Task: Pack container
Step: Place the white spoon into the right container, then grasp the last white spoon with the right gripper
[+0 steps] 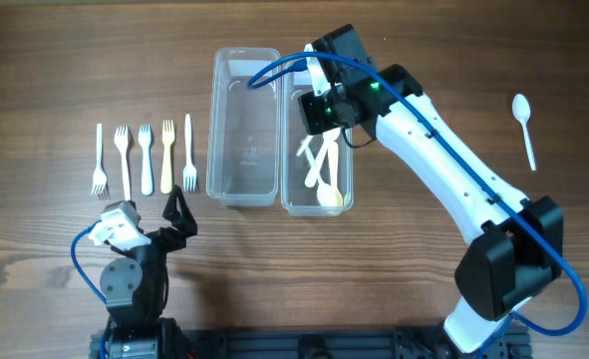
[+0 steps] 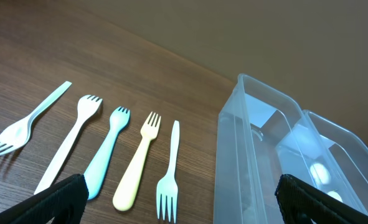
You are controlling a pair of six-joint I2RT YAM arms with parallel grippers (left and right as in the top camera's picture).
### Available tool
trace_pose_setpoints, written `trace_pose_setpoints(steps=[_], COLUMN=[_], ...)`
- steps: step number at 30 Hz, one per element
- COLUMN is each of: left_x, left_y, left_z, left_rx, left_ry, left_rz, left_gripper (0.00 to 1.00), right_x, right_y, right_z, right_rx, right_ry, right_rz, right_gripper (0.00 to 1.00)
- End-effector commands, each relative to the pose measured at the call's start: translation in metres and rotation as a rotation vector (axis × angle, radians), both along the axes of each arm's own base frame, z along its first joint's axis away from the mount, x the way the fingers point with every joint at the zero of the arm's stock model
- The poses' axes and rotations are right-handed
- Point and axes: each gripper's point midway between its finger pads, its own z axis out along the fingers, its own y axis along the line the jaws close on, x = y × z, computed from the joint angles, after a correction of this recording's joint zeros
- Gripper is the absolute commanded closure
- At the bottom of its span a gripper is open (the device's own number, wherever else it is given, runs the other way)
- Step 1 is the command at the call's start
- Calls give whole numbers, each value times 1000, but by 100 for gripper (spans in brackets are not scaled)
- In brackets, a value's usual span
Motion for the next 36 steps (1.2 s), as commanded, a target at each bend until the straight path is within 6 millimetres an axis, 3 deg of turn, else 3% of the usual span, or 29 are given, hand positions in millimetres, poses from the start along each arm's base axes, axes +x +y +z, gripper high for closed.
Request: trace_pose_setpoints(steps=[1,3,5,6,9,11,14,16,20,25,30,31,36], left_x=[0,0,0,0,0,0,0,0,0,0,0,0,0], left_y=[1,1,1,1,1,1,1,1,1,1,1,1,1], left_z=[-3,-3,-3,-3,-3,-3,-3,-3,-3,-3,-3,-3,-3], left_rx=[-14,-14,-14,-14,-14,-14,-14,-14,-15,-14,-14,-14,-14], left_ry=[4,4,4,4,4,4,4,4,4,4,4,4,4], left_rz=[8,8,8,8,8,8,9,9,9,8,9,9,8], left_gripper=[0,0,0,0,0,0,0,0,0,0,0,0,0], right_x=[11,20,27,30,28,24,12,3,3,17,33,37,43], right_y=[-21,-45,-81,-118,-203,-254,-318,-356,-389,-418,-432,-434,-437], right_z=[1,16,36,49,67,69,63,58,50,24,-21,-38,-88], right_rx=[-71,-102,-146,-189,-263,-303,-363,-388,-308,-259,-316,-327,-325], right_ry=[-41,-81,-121,-142,-147,-127,-74,-45,-46,-45,-2,24,97], right_rz=[-63,-135,-223,-305,-470,-539,-612,-661,-704,-663,-550,-513,-481], right_gripper=[74,71,61,57,55,50,29,27,39,33,42,44,44])
